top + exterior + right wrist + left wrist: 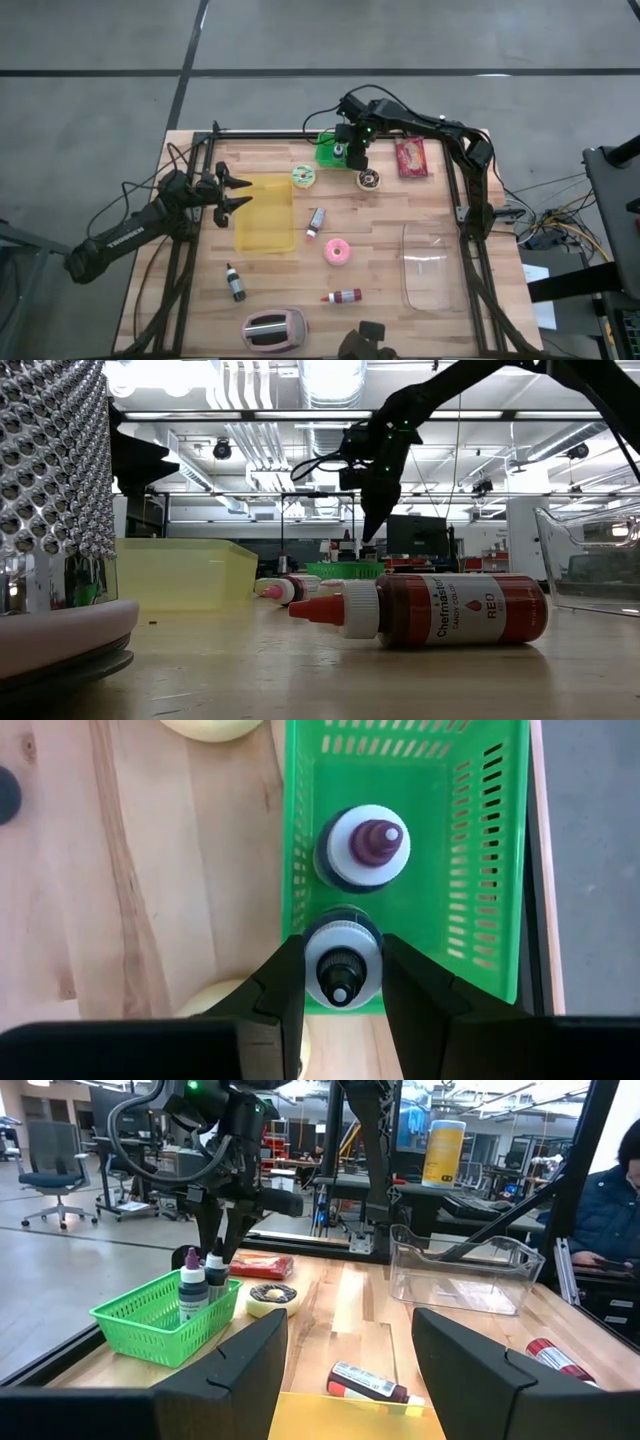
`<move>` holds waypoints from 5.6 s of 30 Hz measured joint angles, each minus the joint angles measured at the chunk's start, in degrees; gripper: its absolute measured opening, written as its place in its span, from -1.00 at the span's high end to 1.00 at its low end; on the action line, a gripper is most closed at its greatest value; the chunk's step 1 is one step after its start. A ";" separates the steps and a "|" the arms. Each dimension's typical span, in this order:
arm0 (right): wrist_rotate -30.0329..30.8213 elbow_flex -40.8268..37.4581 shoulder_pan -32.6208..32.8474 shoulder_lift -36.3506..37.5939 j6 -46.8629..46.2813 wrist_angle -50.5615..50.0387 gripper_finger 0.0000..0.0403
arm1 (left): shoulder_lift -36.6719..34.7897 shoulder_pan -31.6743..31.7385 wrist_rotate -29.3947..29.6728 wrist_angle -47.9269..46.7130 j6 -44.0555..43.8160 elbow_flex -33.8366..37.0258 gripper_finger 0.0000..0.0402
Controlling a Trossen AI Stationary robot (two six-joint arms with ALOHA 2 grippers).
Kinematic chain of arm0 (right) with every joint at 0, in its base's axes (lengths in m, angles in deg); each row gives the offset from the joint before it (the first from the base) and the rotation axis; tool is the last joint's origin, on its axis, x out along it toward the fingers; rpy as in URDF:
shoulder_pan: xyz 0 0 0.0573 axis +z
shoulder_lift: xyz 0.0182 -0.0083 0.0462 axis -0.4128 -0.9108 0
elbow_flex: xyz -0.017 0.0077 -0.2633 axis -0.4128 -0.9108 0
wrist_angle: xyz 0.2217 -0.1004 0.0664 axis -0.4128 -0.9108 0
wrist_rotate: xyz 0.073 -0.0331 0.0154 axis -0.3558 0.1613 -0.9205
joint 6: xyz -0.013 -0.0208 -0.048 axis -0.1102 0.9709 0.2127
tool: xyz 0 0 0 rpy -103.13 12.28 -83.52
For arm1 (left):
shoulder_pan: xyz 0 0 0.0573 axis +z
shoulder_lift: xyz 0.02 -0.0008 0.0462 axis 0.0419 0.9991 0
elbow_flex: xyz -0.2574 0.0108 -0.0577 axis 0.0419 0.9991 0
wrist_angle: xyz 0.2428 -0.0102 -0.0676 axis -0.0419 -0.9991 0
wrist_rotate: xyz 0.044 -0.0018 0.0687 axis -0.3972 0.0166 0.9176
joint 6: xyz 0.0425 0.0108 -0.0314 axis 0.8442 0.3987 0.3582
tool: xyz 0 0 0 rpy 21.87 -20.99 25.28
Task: Pick & Place Food Item
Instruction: Put the top black food coloring bottle into the green bin, then put the red food coloring bottle into the green bin
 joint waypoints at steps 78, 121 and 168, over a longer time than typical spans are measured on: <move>-1.45 4.46 14.75 2.57 -4.54 -10.57 0.30 | 0.01 0.01 1.42 -1.63 1.32 0.00 -0.11; 0.44 -15.57 56.77 8.17 -34.51 19.78 0.30 | 0.96 0.02 7.64 0.14 -0.66 1.22 -0.11; -3.84 -0.87 55.01 -9.60 -32.81 6.10 -0.11 | 2.05 0.02 9.08 1.39 -0.42 1.25 -0.11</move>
